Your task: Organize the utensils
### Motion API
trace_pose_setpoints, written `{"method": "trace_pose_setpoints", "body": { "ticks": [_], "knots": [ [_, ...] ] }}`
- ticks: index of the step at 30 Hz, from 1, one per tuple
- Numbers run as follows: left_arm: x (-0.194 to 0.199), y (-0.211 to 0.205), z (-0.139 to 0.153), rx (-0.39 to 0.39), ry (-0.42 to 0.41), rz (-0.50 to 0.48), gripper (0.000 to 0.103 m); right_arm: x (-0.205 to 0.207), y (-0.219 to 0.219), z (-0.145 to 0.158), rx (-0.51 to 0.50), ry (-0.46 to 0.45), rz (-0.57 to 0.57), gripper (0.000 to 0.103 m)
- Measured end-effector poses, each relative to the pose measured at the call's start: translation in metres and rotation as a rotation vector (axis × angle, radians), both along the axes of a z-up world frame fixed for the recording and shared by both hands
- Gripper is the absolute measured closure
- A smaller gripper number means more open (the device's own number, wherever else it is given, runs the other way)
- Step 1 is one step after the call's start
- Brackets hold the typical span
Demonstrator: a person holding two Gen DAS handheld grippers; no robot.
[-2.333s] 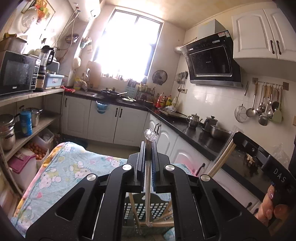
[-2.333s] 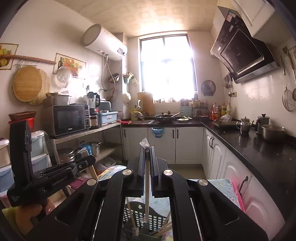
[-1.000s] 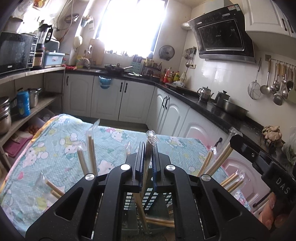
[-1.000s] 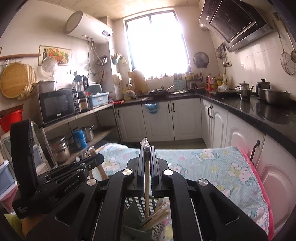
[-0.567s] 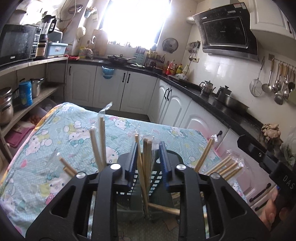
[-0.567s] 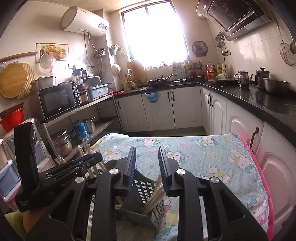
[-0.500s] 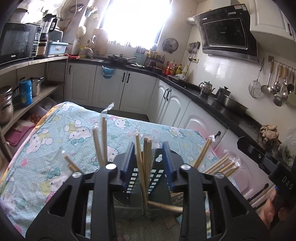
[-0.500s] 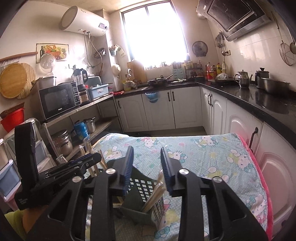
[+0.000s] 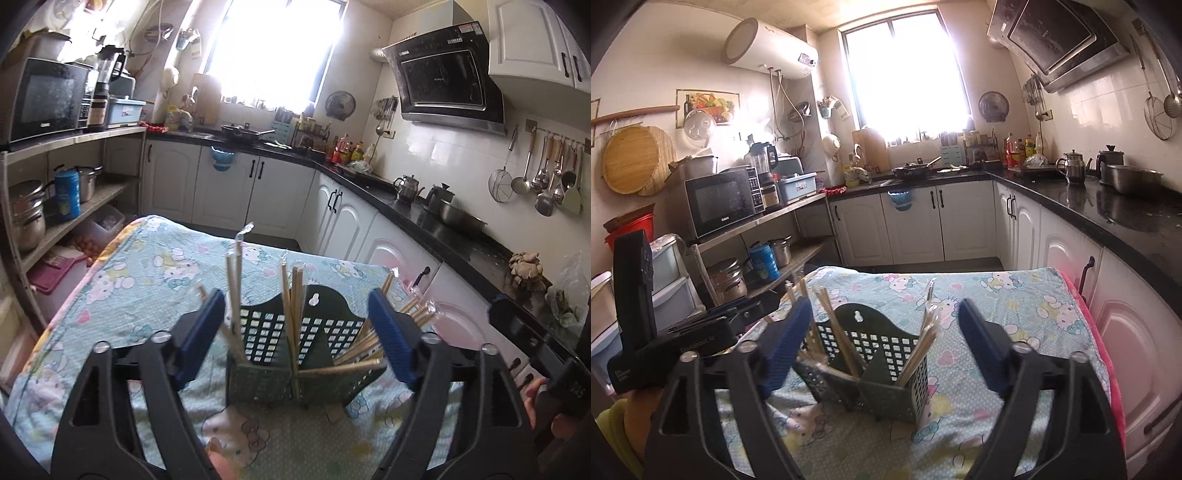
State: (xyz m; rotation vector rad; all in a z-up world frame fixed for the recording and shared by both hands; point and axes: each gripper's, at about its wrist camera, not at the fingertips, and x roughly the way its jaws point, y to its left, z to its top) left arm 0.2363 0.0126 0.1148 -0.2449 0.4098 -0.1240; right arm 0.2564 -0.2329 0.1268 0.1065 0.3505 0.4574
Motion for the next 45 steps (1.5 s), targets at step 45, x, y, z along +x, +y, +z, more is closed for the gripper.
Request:
{"method": "trace_pose_setpoints", "body": {
  "ticks": [45],
  "knots": [
    [-0.12,0.003,-0.119,0.108,0.065,0.047,0.011,-0.122,0.007,-0.125,-0.129,0.036,-0.05,0.006]
  ]
}}
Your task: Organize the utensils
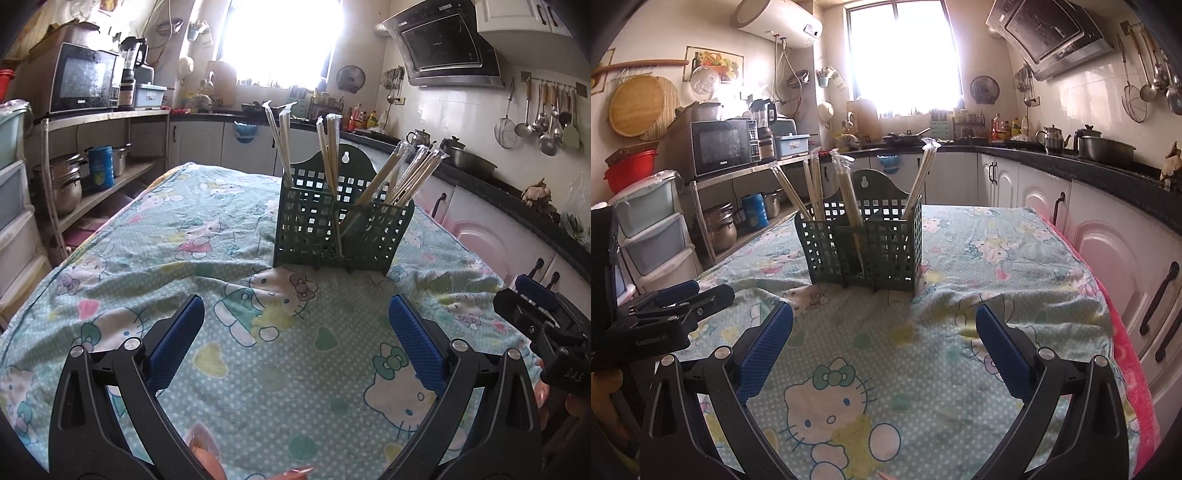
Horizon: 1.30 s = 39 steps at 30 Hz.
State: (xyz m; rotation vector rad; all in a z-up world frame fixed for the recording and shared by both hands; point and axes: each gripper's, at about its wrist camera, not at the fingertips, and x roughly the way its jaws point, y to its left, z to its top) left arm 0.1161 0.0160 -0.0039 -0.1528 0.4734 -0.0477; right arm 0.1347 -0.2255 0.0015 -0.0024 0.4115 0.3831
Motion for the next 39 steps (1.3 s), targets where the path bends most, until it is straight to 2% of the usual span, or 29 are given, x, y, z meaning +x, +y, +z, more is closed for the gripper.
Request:
{"method": "trace_pose_setpoints", "body": {
  "ticks": [9,39],
  "knots": [
    [-0.006,0.0,-0.009,-0.002,-0.04,-0.005,0.011,-0.006,-0.001,-0.01,0.01,-0.051,-0.016,0.006],
    [-0.005,0.0,-0.011,0.015,-0.041,0.014,0.011,-0.005,-0.005,-0.019,0.018,-0.028,-0.029,0.006]
  ]
}}
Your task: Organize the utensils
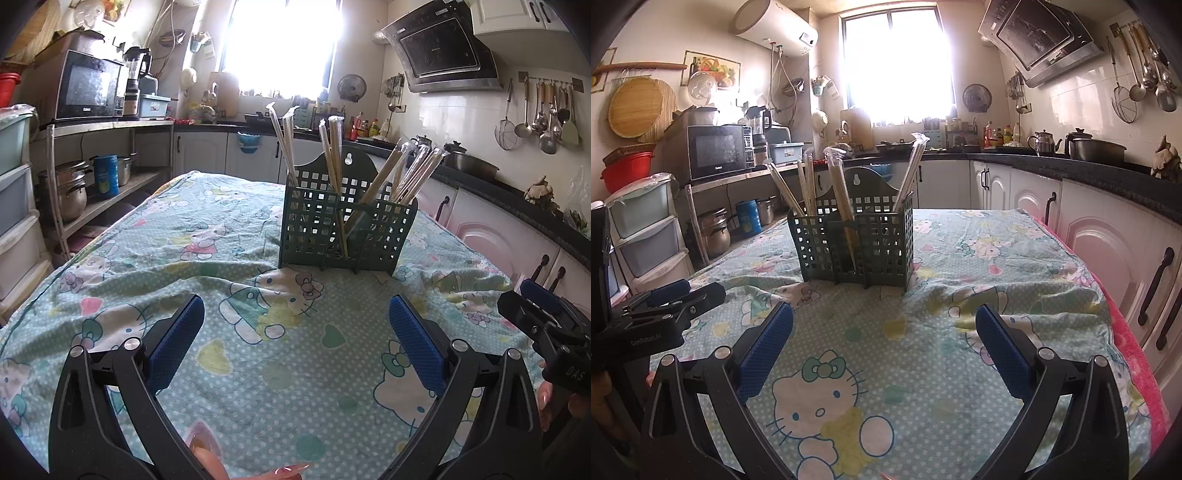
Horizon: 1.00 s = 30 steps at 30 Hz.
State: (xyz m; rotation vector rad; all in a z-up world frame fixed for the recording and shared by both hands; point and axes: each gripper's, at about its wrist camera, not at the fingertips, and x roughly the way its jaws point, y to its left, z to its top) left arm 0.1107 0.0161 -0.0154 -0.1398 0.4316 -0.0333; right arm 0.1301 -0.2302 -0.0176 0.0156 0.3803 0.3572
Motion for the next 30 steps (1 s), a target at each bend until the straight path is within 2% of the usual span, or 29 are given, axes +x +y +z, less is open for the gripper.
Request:
{"method": "trace_pose_setpoints", "body": {
  "ticks": [30],
  "knots": [
    [-0.0018,0.0005,0.0004,-0.001,-0.005,0.0,0.011,-0.0006,-0.0004,-0.0002,0.0,-0.001,0.002,0.006]
  ]
}}
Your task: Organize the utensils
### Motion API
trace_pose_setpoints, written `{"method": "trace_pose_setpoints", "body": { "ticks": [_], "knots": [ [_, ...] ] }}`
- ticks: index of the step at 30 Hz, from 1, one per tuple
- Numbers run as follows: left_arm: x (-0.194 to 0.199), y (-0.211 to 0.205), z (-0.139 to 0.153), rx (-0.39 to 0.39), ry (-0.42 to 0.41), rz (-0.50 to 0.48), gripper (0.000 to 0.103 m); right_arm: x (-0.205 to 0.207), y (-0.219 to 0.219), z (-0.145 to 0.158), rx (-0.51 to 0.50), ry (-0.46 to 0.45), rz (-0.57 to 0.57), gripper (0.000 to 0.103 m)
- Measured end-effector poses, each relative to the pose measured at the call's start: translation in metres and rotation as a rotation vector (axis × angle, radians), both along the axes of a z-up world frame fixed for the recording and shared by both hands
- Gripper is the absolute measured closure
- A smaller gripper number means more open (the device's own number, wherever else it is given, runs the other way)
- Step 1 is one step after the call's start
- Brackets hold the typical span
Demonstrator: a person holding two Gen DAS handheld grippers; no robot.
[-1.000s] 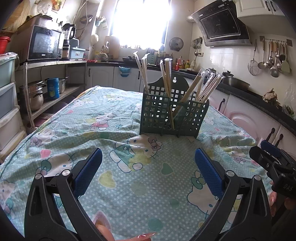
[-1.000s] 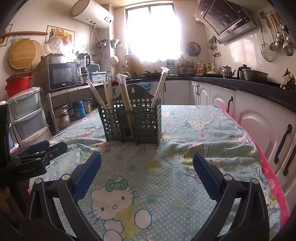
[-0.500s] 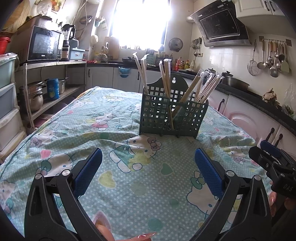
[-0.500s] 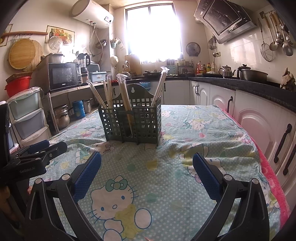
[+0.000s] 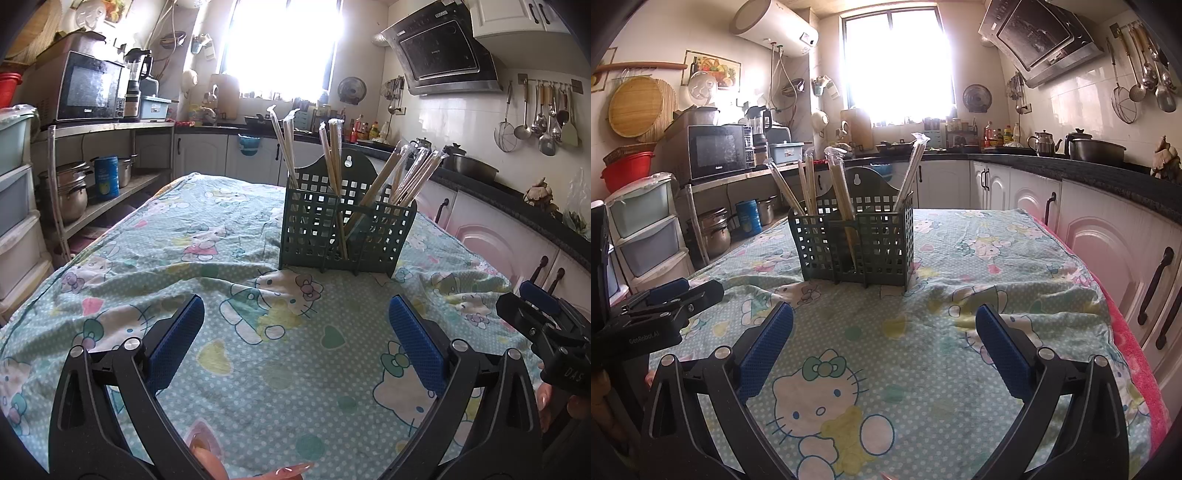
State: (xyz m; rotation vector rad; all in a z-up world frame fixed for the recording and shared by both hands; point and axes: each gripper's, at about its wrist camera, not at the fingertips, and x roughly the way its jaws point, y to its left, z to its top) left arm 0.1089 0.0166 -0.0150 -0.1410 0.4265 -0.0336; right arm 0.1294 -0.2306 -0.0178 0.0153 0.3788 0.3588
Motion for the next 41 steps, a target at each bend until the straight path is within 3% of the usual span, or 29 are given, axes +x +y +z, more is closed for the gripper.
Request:
{"method": "trace_pose_setpoints", "body": {
  "ticks": [22,30,34,36,41],
  "knots": [
    [0.001,-0.001,-0.001,-0.003,0.007,0.005,0.011,0.0,0.0,0.0,0.0,0.0,-0.003,0.006],
    [0.001,0.002,-0.001,-0.002,0.021,0.047,0.011,0.001,-0.002,0.001,0.004,0.011,-0.003,0.006],
    [0.015,0.026,0.001,-0.023,0.089,0.079,0.011,0.024,-0.025,0.005,0.051,0.117,-0.057,0.006],
    [0.026,0.048,0.003,-0.003,0.125,0.126,0.011,0.046,-0.038,0.004,0.018,0.2,-0.111,0.006],
    [0.075,0.124,-0.015,-0.005,0.313,0.247,0.011,0.118,-0.091,-0.025,-0.093,0.446,-0.273,0.006]
  ]
}}
